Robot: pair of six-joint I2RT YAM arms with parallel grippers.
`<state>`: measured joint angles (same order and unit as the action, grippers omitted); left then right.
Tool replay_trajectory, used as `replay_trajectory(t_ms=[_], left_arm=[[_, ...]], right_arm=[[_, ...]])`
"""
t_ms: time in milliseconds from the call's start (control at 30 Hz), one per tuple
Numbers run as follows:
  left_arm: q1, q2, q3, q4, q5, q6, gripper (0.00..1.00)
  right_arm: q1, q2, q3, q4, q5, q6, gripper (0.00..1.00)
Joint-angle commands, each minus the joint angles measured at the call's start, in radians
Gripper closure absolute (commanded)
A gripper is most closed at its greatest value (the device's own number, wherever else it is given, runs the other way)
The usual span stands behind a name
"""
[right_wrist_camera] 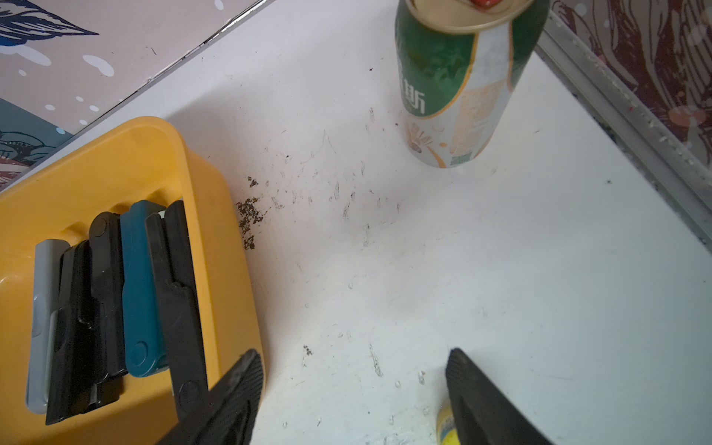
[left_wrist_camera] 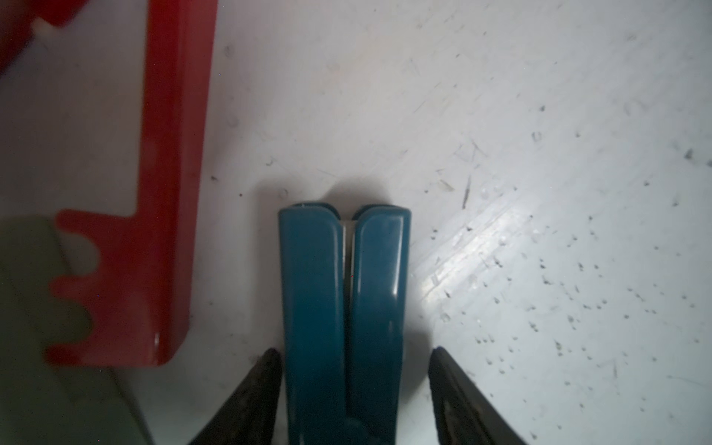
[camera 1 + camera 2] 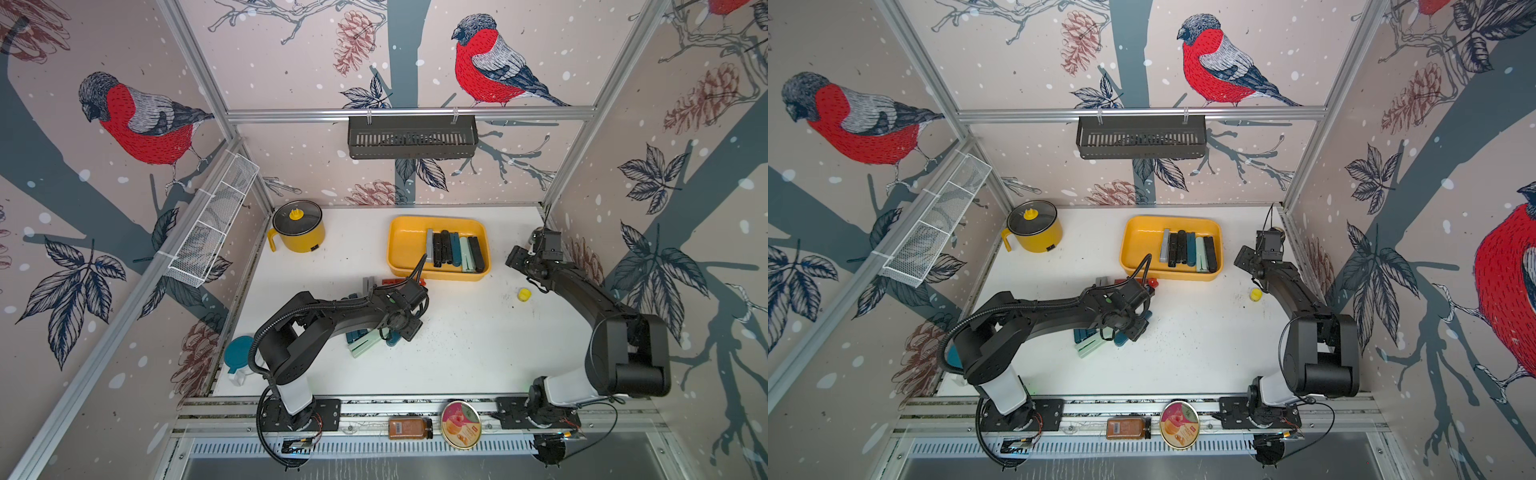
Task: Put the pruning pliers into the storage box
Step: Pick up the pruning pliers from the center of the board.
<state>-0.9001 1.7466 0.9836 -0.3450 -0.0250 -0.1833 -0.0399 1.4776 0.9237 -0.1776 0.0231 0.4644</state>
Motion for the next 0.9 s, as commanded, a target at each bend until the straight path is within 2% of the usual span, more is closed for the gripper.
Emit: replay_trajectory(t_ms=[0, 233, 333, 633, 867], left_arm=[[0.000, 0.018, 0.007, -0.022, -0.006, 0.014, 0.43], [0.000, 0.037, 0.008, -0.019, -0.002, 0.008, 0.60], [0.000, 0.026, 0.007, -0.001, 0.017, 0.002, 0.64], [-0.001, 0.000, 0.008, 0.023, 0.047, 0.000, 0.72], [0.000, -0.101, 0.074, 0.042, 0.067, -0.004, 0.75]], right_arm=[[-0.002, -0.013, -0.002, 0.017, 0.021, -0.013, 0.23], [-0.003, -0.013, 0.005, 0.014, 0.021, -0.015, 0.23], [-0.003, -0.014, 0.005, 0.013, 0.024, -0.016, 0.23], [-0.006, -0.020, 0.007, 0.010, 0.027, -0.017, 0.23], [-0.006, -0.018, 0.007, 0.013, 0.025, -0.012, 0.23]])
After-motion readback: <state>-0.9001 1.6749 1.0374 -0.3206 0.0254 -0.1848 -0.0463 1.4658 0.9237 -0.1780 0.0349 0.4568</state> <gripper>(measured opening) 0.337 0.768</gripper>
